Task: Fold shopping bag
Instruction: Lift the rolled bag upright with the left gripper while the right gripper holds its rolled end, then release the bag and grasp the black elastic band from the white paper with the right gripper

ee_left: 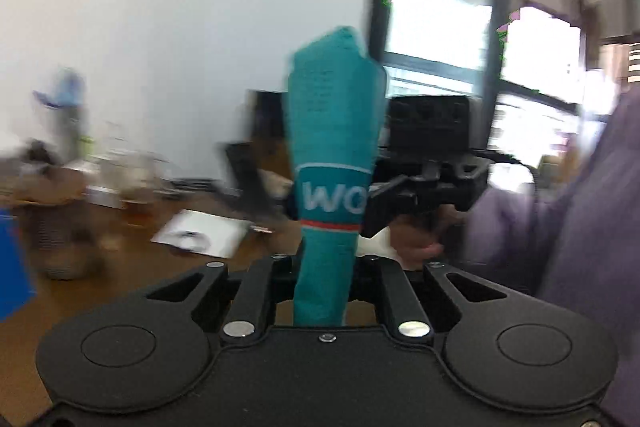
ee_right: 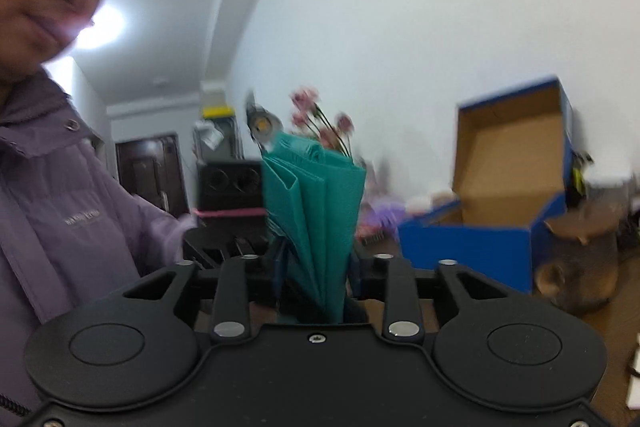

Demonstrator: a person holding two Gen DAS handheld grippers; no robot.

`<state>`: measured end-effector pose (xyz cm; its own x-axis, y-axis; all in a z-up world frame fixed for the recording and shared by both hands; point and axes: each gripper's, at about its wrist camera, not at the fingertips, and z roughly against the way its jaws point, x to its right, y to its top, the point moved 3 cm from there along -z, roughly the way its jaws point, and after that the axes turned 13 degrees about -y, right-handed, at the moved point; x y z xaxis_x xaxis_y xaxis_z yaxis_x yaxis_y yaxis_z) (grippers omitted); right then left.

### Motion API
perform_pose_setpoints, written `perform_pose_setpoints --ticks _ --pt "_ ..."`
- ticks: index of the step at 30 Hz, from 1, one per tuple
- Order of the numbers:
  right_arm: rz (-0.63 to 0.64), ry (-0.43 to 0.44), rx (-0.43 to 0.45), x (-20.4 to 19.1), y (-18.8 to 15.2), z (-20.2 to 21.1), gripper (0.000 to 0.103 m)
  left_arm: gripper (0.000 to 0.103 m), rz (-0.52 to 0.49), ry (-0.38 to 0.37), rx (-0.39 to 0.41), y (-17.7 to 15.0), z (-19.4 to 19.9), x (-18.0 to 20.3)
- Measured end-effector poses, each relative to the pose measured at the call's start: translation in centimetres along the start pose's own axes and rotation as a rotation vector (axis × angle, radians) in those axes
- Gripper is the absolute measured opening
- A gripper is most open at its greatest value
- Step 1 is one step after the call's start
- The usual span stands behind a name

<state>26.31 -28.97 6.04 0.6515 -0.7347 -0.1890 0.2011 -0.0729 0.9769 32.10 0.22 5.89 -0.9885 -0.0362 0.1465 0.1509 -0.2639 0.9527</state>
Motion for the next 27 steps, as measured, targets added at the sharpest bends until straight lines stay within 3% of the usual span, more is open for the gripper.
perform_pose_setpoints --ticks 2,3,4,5,6,7,8,12,15,18,20,25,27 --pt "-0.007 -0.158 0.030 2.3 -0.1 0.8 0.057 0.011 -0.052 0.159 0.007 0.1 1.1 -0.2" --pt "0.004 -0.276 -0.003 3.5 -0.3 0.5 0.058 0.011 -0.092 0.234 -0.004 0.1 1.4 -0.1" --pt "0.019 -0.394 -0.042 4.7 -0.5 0.2 0.058 0.011 -0.294 0.469 -0.080 -0.2 1.1 1.0" --pt "0.057 -0.508 -0.108 5.6 -0.9 -0.7 0.058 0.011 -0.401 0.572 -0.125 -0.5 0.7 1.5" --pt "0.101 -0.626 -0.182 6.7 -1.5 -1.7 0.057 0.011 -0.427 0.599 -0.134 -0.6 0.6 1.6" --pt "0.160 -0.746 -0.276 8.2 -2.5 -3.5 0.054 0.011 -0.503 0.673 -0.157 -1.0 0.1 1.9" --pt "0.168 -0.767 -0.293 9.2 -3.0 -4.5 0.047 0.011 -0.581 0.748 -0.182 -1.4 -0.5 2.1" --pt "0.132 -0.789 -0.382 12.4 -4.5 -7.9 0.039 0.011 -0.857 0.987 -0.280 -3.7 -2.7 2.5" --pt "0.059 -0.814 -0.479 14.5 -5.8 -9.7 0.038 0.011 -0.932 1.061 -0.305 -4.8 -3.3 3.0" --pt "-0.012 -0.831 -0.485 15.5 -6.9 -10.1 0.031 0.012 -0.991 1.118 -0.360 -5.6 -3.9 3.2" --pt "-0.033 -0.843 -0.473 15.5 -7.3 -9.6 0.001 0.012 -1.006 1.140 -0.386 -5.9 -4.0 3.1" --pt "-0.050 -0.822 -0.405 14.1 -6.9 -8.2 0.000 0.012 -0.986 1.142 -0.449 -6.4 -3.9 2.6" --pt "-0.053 -0.791 -0.342 12.9 -5.8 -7.7 0.000 0.012 -0.886 1.137 -0.484 -6.2 -3.5 1.9"
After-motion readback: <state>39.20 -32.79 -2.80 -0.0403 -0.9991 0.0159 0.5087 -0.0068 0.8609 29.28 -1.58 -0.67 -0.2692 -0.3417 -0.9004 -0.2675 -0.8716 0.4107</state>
